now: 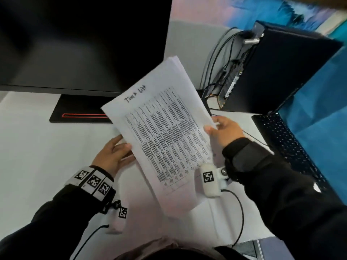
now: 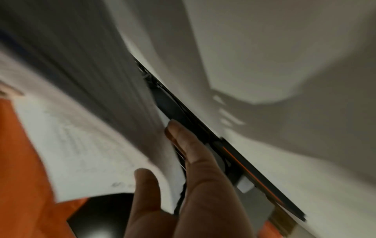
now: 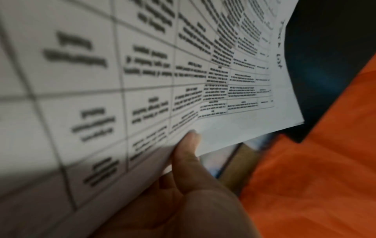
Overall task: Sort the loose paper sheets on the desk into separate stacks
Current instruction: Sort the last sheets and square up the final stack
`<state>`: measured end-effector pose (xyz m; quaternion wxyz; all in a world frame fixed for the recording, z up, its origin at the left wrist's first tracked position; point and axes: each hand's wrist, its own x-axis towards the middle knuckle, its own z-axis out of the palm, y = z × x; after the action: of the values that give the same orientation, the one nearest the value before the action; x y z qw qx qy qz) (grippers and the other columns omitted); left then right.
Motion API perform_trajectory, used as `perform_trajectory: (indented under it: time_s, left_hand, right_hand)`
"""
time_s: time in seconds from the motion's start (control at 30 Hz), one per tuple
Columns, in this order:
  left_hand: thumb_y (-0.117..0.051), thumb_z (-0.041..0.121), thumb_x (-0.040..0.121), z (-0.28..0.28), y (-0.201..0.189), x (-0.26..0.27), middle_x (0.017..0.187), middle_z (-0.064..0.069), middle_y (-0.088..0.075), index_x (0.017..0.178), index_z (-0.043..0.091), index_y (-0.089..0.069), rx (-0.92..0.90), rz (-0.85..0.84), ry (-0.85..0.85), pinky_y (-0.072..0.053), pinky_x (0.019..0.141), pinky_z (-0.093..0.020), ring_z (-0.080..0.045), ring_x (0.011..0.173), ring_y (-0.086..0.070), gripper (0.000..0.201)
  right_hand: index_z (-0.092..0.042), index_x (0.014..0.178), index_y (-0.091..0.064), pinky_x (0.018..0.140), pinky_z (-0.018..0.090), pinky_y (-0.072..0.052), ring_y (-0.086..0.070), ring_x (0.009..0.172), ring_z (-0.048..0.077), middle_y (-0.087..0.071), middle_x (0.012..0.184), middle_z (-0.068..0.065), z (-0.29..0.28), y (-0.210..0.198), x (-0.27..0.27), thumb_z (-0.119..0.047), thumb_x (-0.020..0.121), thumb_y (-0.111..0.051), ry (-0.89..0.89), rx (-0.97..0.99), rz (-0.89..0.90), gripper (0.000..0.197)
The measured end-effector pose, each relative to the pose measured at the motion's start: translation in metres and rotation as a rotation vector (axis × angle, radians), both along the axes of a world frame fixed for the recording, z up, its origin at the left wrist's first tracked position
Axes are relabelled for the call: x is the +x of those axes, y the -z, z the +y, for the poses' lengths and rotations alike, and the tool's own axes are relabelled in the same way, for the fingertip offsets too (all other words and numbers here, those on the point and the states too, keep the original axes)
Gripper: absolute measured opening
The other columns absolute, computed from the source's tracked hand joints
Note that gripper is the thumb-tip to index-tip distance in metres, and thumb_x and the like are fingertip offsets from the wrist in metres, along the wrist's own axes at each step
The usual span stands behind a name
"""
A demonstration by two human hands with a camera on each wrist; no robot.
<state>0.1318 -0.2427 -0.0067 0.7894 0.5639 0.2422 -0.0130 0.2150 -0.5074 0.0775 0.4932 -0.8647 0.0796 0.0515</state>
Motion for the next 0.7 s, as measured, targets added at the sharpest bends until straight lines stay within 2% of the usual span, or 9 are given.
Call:
perform_trajectory:
  time_s: [0.13,0.23,0.3,0.37,0.43,0.47,0.53,0.63,0.7]
  left_hand:
    - [-0.047,-0.010,0.089,-0.056,0.014,0.002,0.077,0.003,-0.068,0.116,0.014,-0.051,0.010,0.139,0.218,-0.045,0.069,-0.030,-0.018,0.074,-0.053,0.036]
    - [-0.050,-0.010,0.085,-0.093,0.022,-0.002,0.101,0.011,-0.066,0.116,0.027,-0.051,0.099,0.188,0.466,-0.043,0.075,-0.023,-0.007,0.086,-0.056,0.049]
    - [-0.041,-0.014,0.088,-0.114,0.021,-0.002,0.092,0.024,-0.062,0.115,0.037,-0.046,0.109,0.204,0.577,-0.040,0.073,-0.018,0.005,0.080,-0.055,0.058]
    - [-0.037,-0.012,0.091,-0.132,0.025,0.000,0.088,0.022,-0.059,0.136,0.029,-0.034,0.117,0.237,0.617,-0.033,0.070,-0.021,0.002,0.074,-0.047,0.062]
    - [-0.043,-0.003,0.093,-0.146,0.031,0.002,0.117,0.013,-0.055,0.148,0.021,-0.017,0.204,0.260,0.635,-0.035,0.078,-0.023,-0.005,0.088,-0.042,0.066]
    - [-0.047,0.002,0.093,-0.153,0.031,0.004,0.136,0.005,-0.046,0.148,0.022,-0.015,0.271,0.266,0.650,-0.037,0.082,-0.021,-0.009,0.098,-0.041,0.067]
    - [-0.051,0.009,0.093,-0.163,0.030,0.009,0.150,-0.006,-0.029,0.148,0.024,-0.014,0.350,0.274,0.654,-0.037,0.084,-0.016,-0.013,0.108,-0.035,0.068]
    - [-0.060,0.037,0.074,-0.175,0.028,0.018,0.141,-0.003,-0.041,0.149,0.027,-0.009,0.340,0.273,0.643,-0.035,0.102,-0.033,-0.016,0.110,-0.041,0.090]
    - [-0.059,0.049,0.053,-0.178,0.035,0.028,0.114,0.008,-0.050,0.149,0.028,-0.008,0.309,0.309,0.617,-0.032,0.105,-0.037,-0.016,0.105,-0.045,0.111]
  right_hand:
    - [-0.019,0.088,-0.060,0.075,0.022,-0.045,-0.061,0.078,0.023,-0.065,0.093,0.007,-0.047,0.052,-0.002,-0.018,0.086,-0.061,0.096,-0.110,0.226,0.002]
    - [-0.004,0.114,-0.060,0.085,0.024,-0.042,-0.059,0.108,0.028,-0.064,0.114,0.011,-0.082,0.085,0.000,-0.023,0.089,-0.055,0.049,-0.375,0.390,0.031]
    - [-0.003,0.124,-0.056,0.082,0.024,-0.043,-0.056,0.115,0.029,-0.059,0.125,0.015,-0.100,0.094,0.000,-0.023,0.091,-0.053,0.045,-0.390,0.495,0.039]
    - [-0.004,0.128,-0.051,0.082,0.025,-0.043,-0.057,0.114,0.031,-0.058,0.125,0.016,-0.114,0.097,0.001,-0.019,0.090,-0.053,0.092,-0.357,0.520,0.040]
    - [-0.008,0.134,-0.040,0.089,0.029,-0.043,-0.057,0.111,0.032,-0.056,0.125,0.015,-0.126,0.099,0.001,-0.013,0.091,-0.050,0.167,-0.278,0.464,0.045]
    - [-0.012,0.135,-0.037,0.089,0.029,-0.043,-0.057,0.110,0.032,-0.056,0.124,0.014,-0.130,0.099,0.002,-0.012,0.091,-0.047,0.182,-0.254,0.438,0.045]
    - [-0.013,0.135,-0.039,0.087,0.029,-0.043,-0.056,0.110,0.031,-0.057,0.125,0.012,-0.137,0.099,0.006,-0.011,0.092,-0.043,0.116,-0.310,0.410,0.043]
    - [-0.008,0.128,-0.048,0.089,0.031,-0.043,-0.055,0.111,0.031,-0.058,0.123,0.014,-0.146,0.098,0.017,-0.011,0.094,-0.038,0.009,-0.420,0.399,0.036]
    - [-0.005,0.121,-0.052,0.091,0.033,-0.044,-0.056,0.109,0.031,-0.059,0.120,0.015,-0.148,0.097,0.025,-0.010,0.095,-0.035,-0.037,-0.463,0.403,0.032]
